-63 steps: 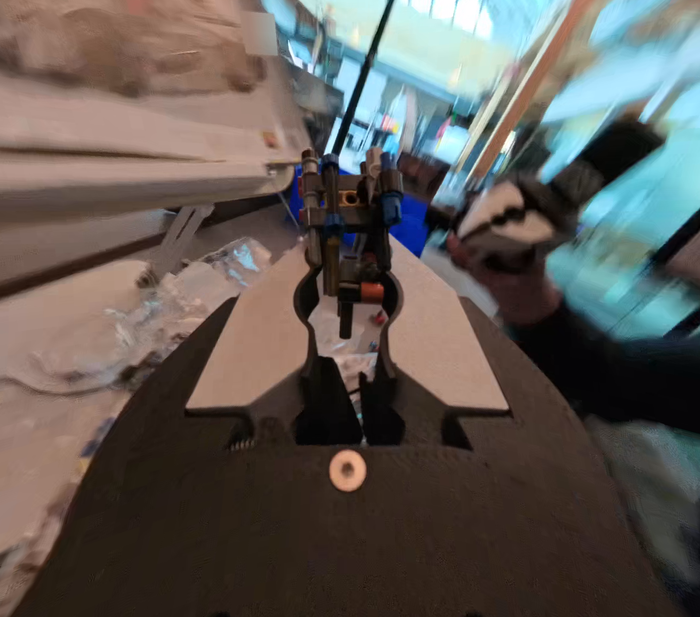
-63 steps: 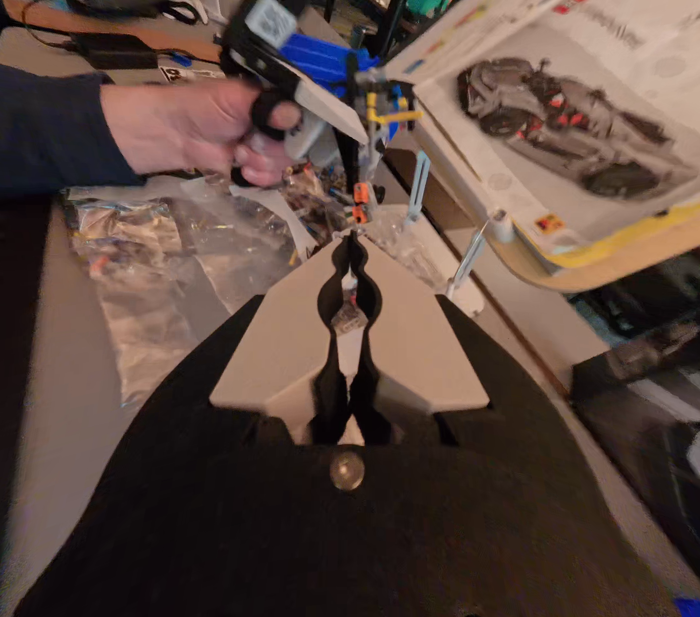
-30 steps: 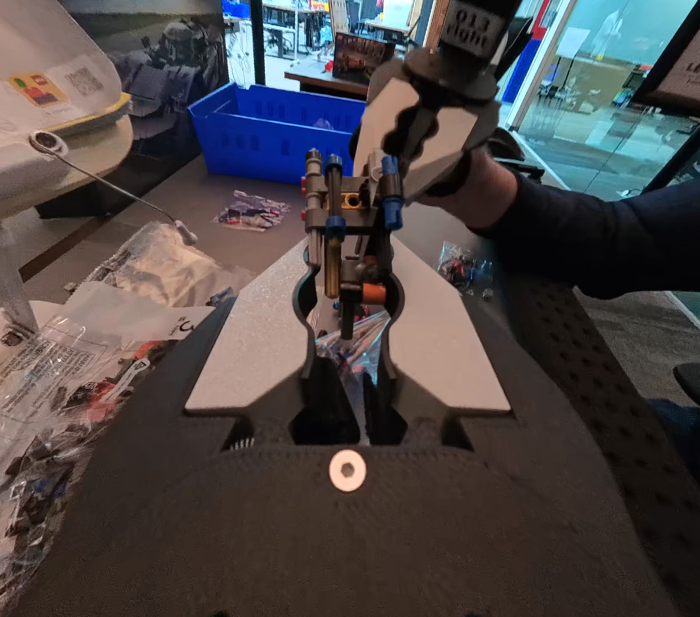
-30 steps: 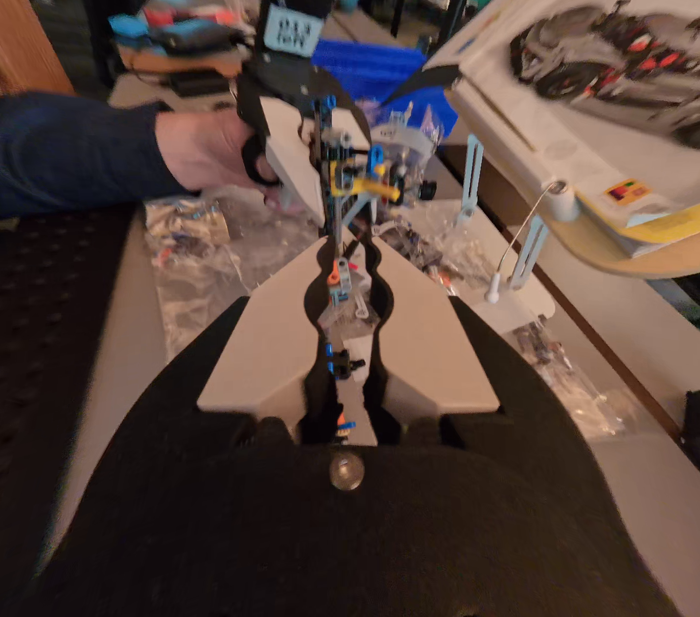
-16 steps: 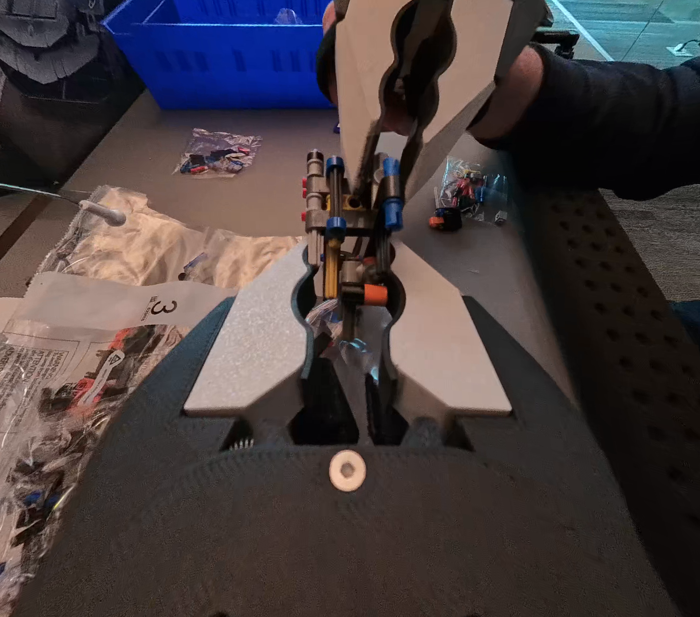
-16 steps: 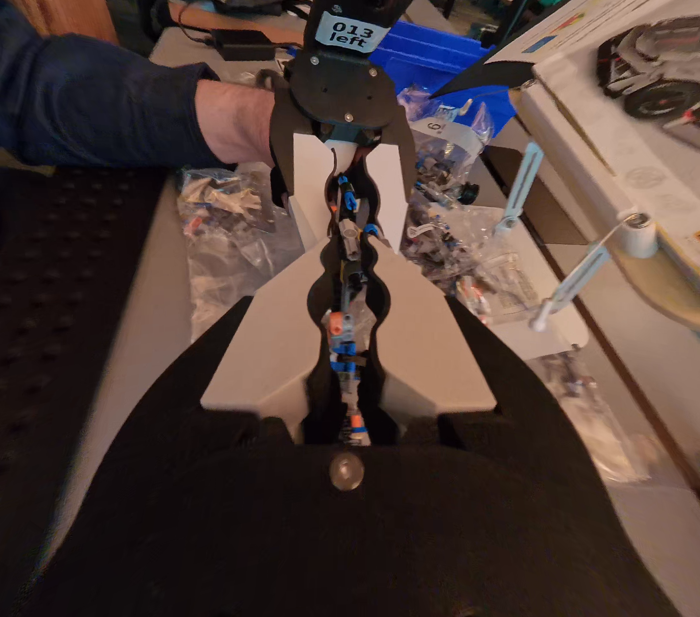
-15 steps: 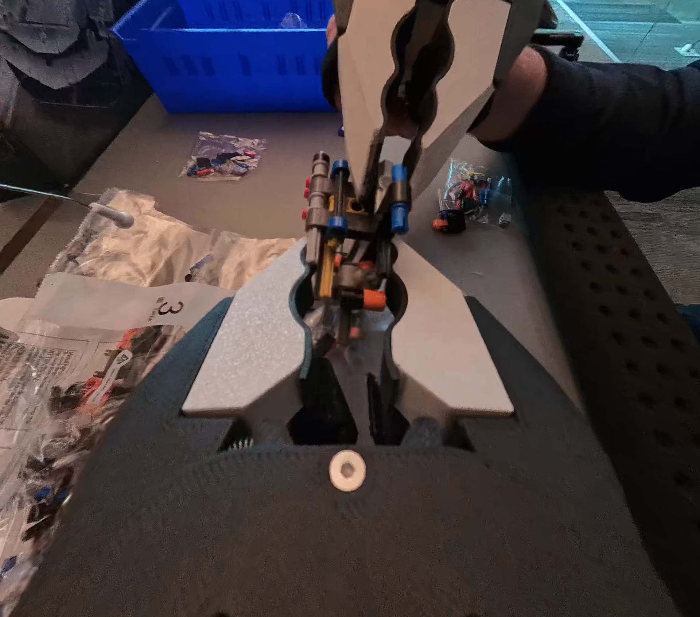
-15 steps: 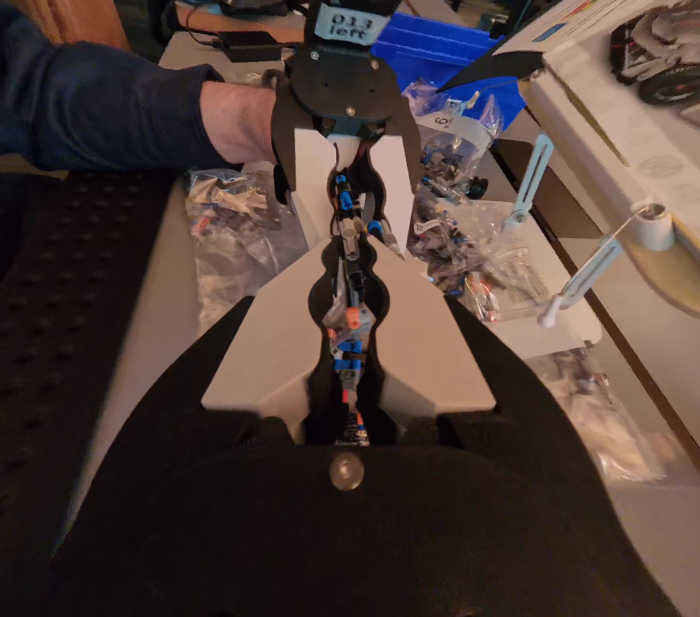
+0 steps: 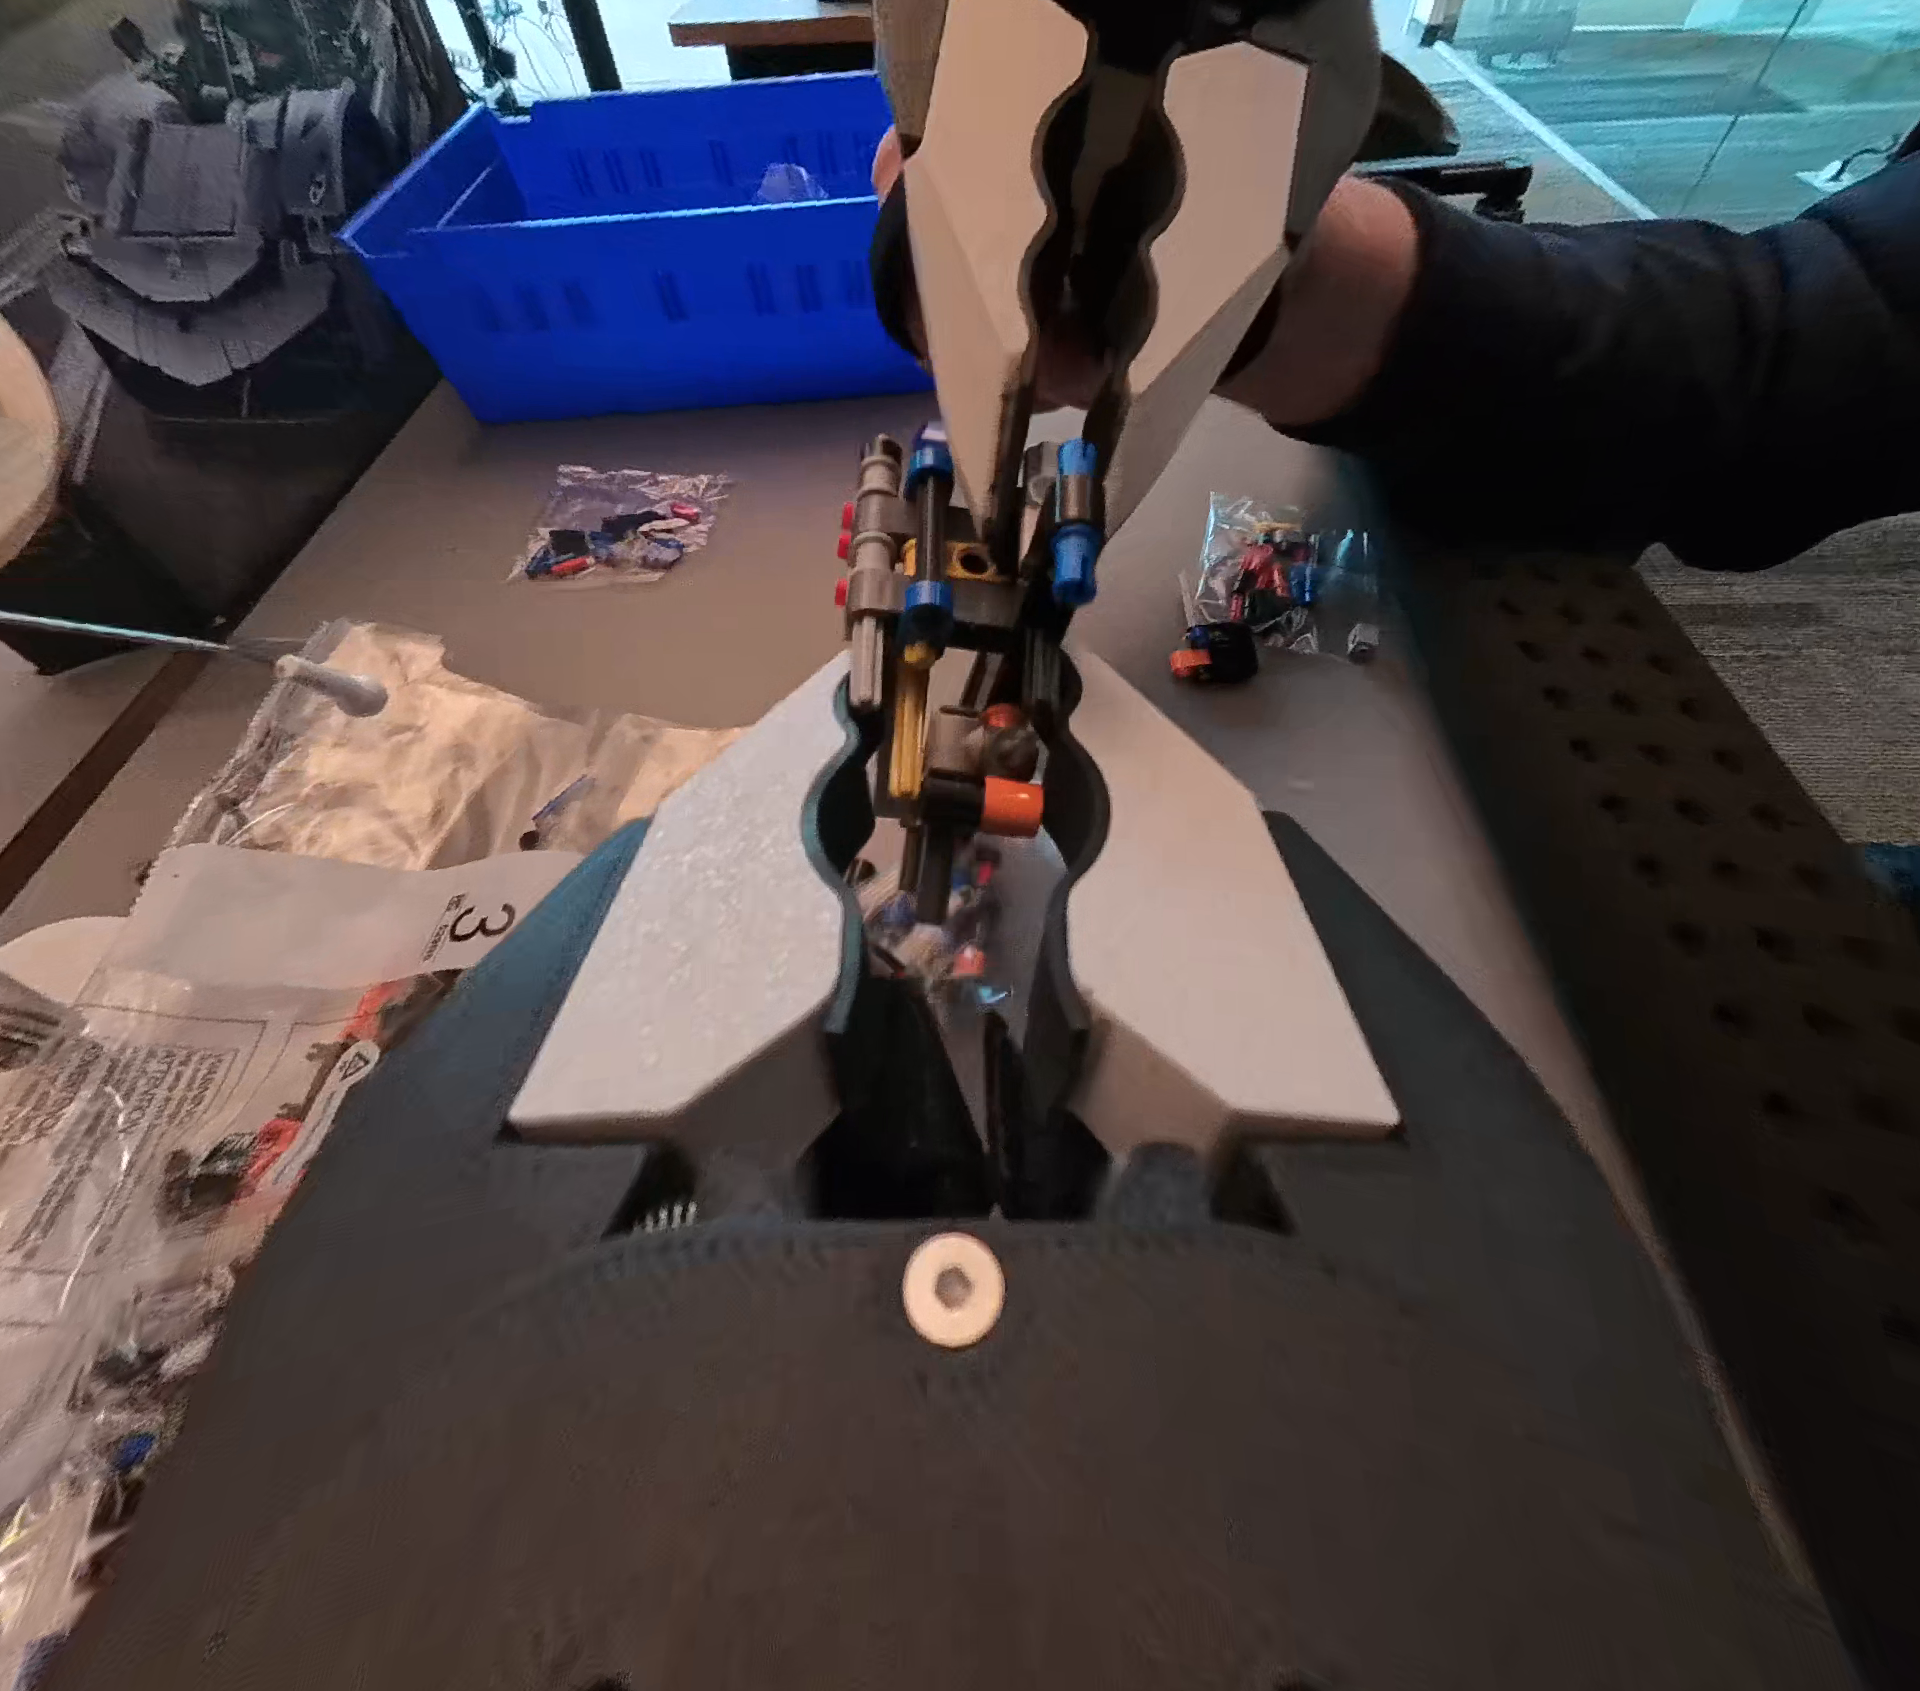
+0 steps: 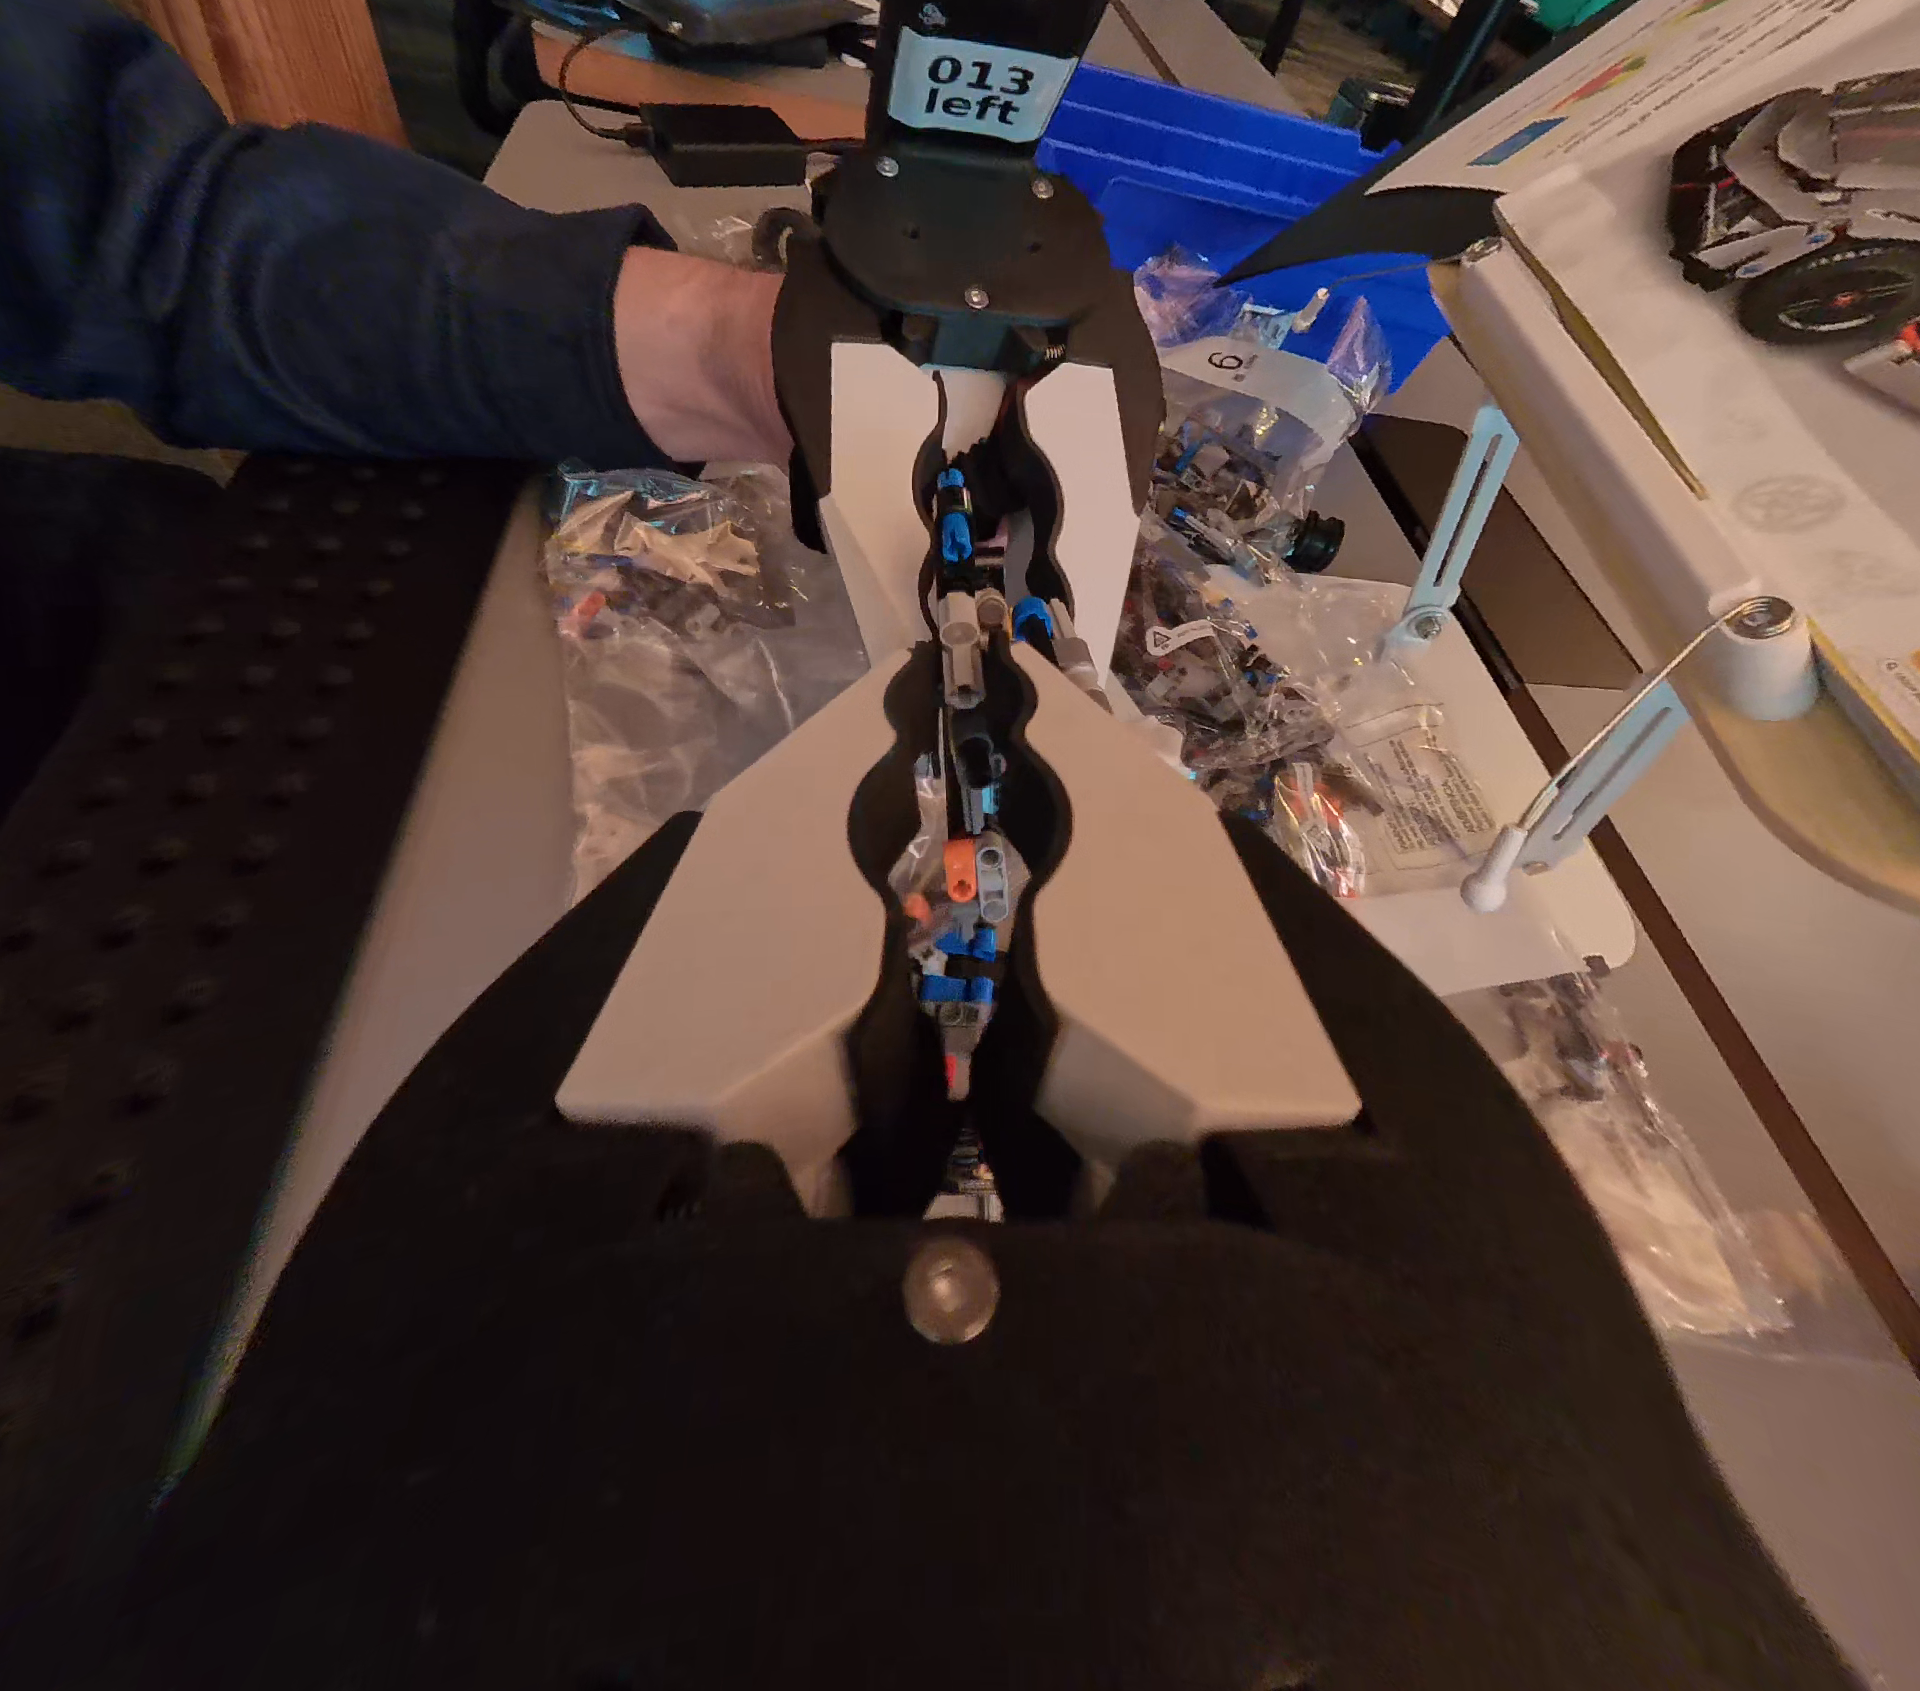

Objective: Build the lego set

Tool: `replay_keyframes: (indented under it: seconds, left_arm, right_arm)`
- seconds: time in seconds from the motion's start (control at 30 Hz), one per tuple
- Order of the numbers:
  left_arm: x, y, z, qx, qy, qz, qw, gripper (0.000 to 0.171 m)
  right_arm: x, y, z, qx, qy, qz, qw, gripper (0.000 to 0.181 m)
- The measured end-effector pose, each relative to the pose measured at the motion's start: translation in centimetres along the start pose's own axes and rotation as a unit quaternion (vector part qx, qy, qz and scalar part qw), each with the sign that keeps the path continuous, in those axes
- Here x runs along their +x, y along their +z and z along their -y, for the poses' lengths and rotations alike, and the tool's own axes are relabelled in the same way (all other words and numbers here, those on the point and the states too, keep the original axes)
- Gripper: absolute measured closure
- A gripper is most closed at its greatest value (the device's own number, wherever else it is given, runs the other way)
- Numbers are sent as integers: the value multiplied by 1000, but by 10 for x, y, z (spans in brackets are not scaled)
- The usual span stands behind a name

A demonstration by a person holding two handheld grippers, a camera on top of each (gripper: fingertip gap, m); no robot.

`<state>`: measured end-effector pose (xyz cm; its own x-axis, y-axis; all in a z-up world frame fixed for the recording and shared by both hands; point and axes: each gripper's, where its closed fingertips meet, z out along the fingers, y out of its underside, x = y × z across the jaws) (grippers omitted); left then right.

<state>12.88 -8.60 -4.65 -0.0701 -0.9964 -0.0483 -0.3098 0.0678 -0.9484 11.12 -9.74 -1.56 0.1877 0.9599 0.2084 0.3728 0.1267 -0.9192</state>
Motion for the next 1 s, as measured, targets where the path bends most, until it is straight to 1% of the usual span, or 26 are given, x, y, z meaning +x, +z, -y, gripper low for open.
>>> replay_keyframes:
  seconds: [0.1,0.13,0.17,0.23,0.3,0.43,0.5,0.53,0.57,0.6,0.63,0.67,0.73,0.83,1.0]
  left_arm:
    - [1,-1,0,-1,5,-4,1000,145]
    - [1,-4,1,5,4,-5,1000,148]
    - [-3,-10,4,16,-5,-2,1000,148]
    - [-1,-24,17,45,-1,-9,999,152]
    - [-1,-21,12,24,7,-1,1000,151]
    - [1,-20,12,28,-3,-13,1000,150]
    - [-1,-17,5,16,-5,-10,1000,147]
    - [-2,-14,0,5,-4,-9,1000,145]
    - [-2,-12,-2,-1,-7,-9,1000,136]
    - [-1,-11,0,4,-7,-10,1000,131]
    - [1,-11,3,9,-5,-15,1000,129]
    - [1,-10,1,0,-2,-11,1000,127]
    - [-1,-8,-3,-12,9,1,1000,135]
    - [0,-5,-6,-22,13,1,1000,136]
    - [-1,-6,-5,-24,14,9,1000,138]
  right_arm:
    - [-2,-5,1,0,-4,5,1000,177]
    - [1,-9,-1,-2,-1,1,1000,177]
    - [5,-14,-4,-8,1,-7,1000,177]
    - [6,-19,-2,10,11,-1,1000,177]
    - [6,-18,-3,2,5,-9,1000,177]
    - [6,-18,0,12,12,-3,1000,177]
    - [5,-15,-5,-6,7,-5,1000,177]
    - [4,-14,-5,-7,8,-4,1000,177]
    - [3,-13,-5,-10,10,0,1000,178]
    - [2,-10,-8,-19,8,1,1000,178]
    - [2,-8,-13,-33,5,-1,999,177]
    - [1,-5,-17,-43,6,1,999,177]
    - [-2,-2,-19,-48,5,10,999,177]
    - [-4,1,-23,-66,-3,10,998,177]
    - [-2,4,-17,-41,-2,0,999,176]
